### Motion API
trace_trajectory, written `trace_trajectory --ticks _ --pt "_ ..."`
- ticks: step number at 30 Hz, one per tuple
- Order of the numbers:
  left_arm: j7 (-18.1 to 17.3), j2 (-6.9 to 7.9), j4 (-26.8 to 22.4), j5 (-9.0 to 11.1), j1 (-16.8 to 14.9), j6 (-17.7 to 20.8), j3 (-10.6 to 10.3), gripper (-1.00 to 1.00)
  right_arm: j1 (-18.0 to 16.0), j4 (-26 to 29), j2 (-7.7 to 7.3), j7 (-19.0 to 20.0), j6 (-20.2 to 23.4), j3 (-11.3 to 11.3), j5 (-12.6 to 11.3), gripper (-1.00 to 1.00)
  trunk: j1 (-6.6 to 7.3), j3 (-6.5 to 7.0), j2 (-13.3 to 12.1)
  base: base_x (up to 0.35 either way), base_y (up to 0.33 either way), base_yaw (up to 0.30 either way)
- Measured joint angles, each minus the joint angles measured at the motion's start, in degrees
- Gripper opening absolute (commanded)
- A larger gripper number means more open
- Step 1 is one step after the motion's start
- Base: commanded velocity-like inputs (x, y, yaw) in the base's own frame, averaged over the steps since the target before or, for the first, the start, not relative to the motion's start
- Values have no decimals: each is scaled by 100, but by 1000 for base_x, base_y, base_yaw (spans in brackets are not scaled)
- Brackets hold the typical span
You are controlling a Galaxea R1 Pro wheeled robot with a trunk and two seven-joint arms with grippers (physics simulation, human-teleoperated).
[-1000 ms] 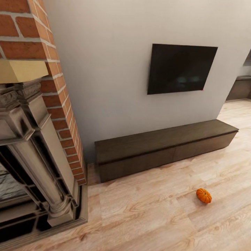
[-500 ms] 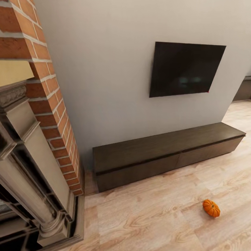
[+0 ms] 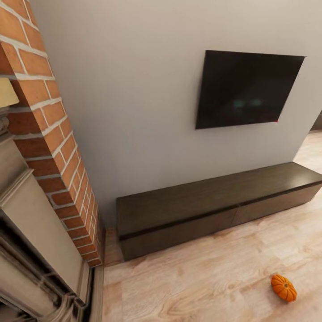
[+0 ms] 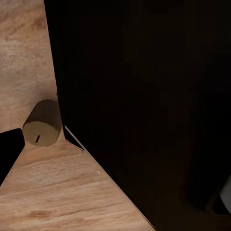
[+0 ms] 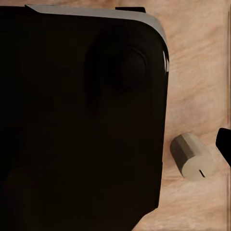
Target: Place each of the two pumpkins and all three candles from the living room inside a cabinet in the living room (use any cabinet), then make sure every cabinet is closed, and position the cauldron so it is next to a table in the living room.
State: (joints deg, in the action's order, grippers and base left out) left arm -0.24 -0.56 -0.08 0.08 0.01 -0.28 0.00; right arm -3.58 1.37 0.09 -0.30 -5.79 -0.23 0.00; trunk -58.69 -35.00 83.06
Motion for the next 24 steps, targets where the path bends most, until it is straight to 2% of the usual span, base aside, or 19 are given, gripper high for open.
trace_trajectory --ticks 18,24 --pt "0 -6 0 0 0 -1 0 100 0 0 17 -25 -1 7 0 100 0 0 0 331 -140 282" --pt "0 -6 0 0 0 -4 0 100 0 0 9 -19 0 11 7 100 -3 0 0 65 -34 61"
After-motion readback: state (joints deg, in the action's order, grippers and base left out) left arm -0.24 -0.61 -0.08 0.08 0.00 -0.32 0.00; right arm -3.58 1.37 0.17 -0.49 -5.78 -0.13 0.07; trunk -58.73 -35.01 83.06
